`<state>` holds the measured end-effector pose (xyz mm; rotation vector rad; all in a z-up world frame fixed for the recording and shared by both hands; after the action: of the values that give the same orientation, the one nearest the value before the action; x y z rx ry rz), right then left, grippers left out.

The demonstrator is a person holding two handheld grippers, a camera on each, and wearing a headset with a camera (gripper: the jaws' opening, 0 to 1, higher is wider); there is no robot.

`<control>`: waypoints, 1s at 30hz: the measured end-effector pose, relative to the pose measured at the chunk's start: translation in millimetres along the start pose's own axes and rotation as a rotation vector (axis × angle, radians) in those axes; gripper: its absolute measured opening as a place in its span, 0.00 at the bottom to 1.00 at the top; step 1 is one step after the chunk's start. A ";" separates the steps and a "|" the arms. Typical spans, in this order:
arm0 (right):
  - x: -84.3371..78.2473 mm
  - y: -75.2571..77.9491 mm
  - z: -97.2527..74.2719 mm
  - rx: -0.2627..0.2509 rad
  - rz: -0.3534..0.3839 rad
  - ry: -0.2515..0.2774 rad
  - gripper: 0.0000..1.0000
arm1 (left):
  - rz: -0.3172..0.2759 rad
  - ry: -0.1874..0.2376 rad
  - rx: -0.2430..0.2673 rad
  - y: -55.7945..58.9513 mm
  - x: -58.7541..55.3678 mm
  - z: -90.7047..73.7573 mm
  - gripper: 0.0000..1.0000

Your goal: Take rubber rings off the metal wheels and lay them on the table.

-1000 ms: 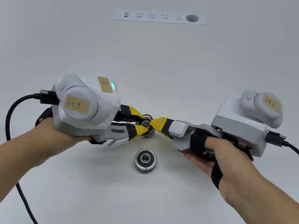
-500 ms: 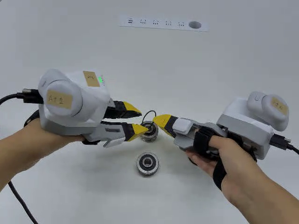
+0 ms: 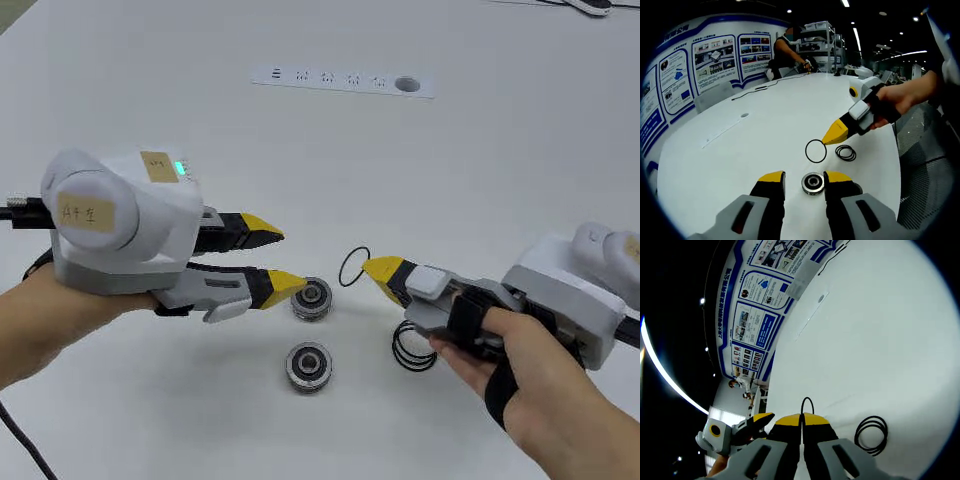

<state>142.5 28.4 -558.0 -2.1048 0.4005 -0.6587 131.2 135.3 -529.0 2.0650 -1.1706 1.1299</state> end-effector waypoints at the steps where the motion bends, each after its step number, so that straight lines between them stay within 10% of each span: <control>1: 1.5 2.8 -3.6 -0.005 0.010 0.009 0.01 | 0.002 0.005 0.006 -0.3 0.8 -1.5 0.32; 30: -14.9 65.8 -42.9 -0.152 0.105 0.008 0.02 | -0.062 0.066 0.059 -0.4 -3.1 -21.5 0.36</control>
<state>102.5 -29.5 -595.9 -2.2073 0.5770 -0.5918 121.8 152.9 -520.3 2.0770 -1.0467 1.2067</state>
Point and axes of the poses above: the centre of the closed fingertips' face, and the gripper's own axes: z roughly forward along the fingers, y roughly to its right, x roughly out of its top, the point moved 2 cm from there along -z, roughly backward along the fingers, and after that the axes turned 7 degrees about -x, right-handed, at the moved point
